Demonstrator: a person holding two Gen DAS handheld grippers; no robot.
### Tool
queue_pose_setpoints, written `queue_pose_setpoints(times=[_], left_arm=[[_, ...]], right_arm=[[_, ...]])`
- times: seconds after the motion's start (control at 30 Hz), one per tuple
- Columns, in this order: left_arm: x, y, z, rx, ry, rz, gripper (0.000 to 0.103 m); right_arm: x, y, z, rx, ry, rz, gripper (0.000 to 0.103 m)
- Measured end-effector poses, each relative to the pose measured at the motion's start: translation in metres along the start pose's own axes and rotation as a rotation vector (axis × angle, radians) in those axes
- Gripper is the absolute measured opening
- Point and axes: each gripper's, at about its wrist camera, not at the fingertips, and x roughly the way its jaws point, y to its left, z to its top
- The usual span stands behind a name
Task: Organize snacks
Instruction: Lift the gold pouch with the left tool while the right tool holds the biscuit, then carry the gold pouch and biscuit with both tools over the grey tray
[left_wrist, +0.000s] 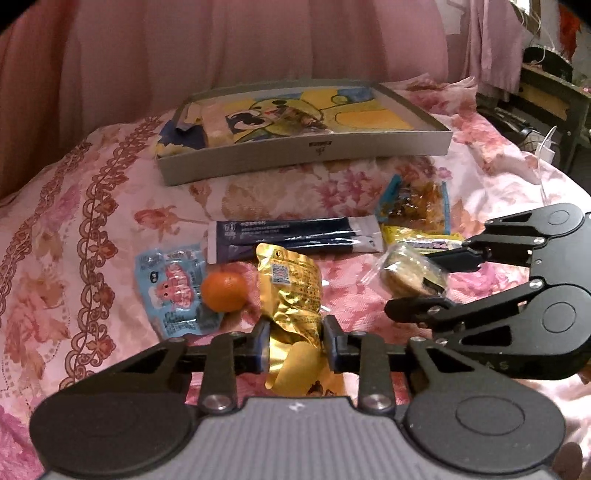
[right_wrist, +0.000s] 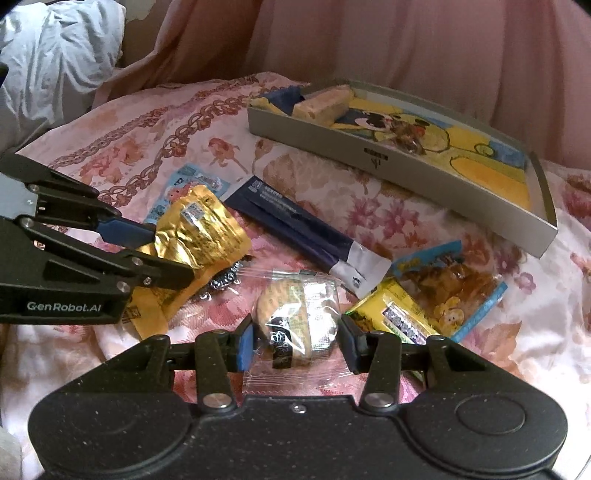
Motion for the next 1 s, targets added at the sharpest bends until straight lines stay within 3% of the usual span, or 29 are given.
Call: queue_pose_setpoints(times=[0.27, 0.3, 0.33, 0.4, 0.57, 1.0], left_arm=[[-0.005, 0.006, 0.003, -0.051, -0.046, -0.013, 0.026], [-0.007, 0.006, 0.004, -0.057, -0.06, -0.018, 0.024], [-0.009, 0.006, 0.005, -0.061, -0.072, -0.024, 0.013], [-0.01, 0.006, 0.007, -0.061, -0.084, -0.029, 0.01], [-0.006, 0.007, 0.007, -0.066, -0.063, -0.035, 0.01], [-0.018, 0.015, 0.016, -0.151, -0.144, -0.062, 0.009]], right_arm=[[-0.005, -0.003, 0.002, -0.002, -0.058, -0.041, 0.048], [-0.006, -0.003, 0.003, -0.004, -0.069, -0.046, 0.048], [-0.007, -0.003, 0.003, -0.005, -0.077, -0.049, 0.048], [-0.009, -0.003, 0.004, -0.003, -0.092, -0.055, 0.048], [-0.009, -0.004, 0.004, 0.003, -0.1, -0.06, 0.048], [-0.017, -0.005, 0.006, 0.0, -0.168, -0.095, 0.048]])
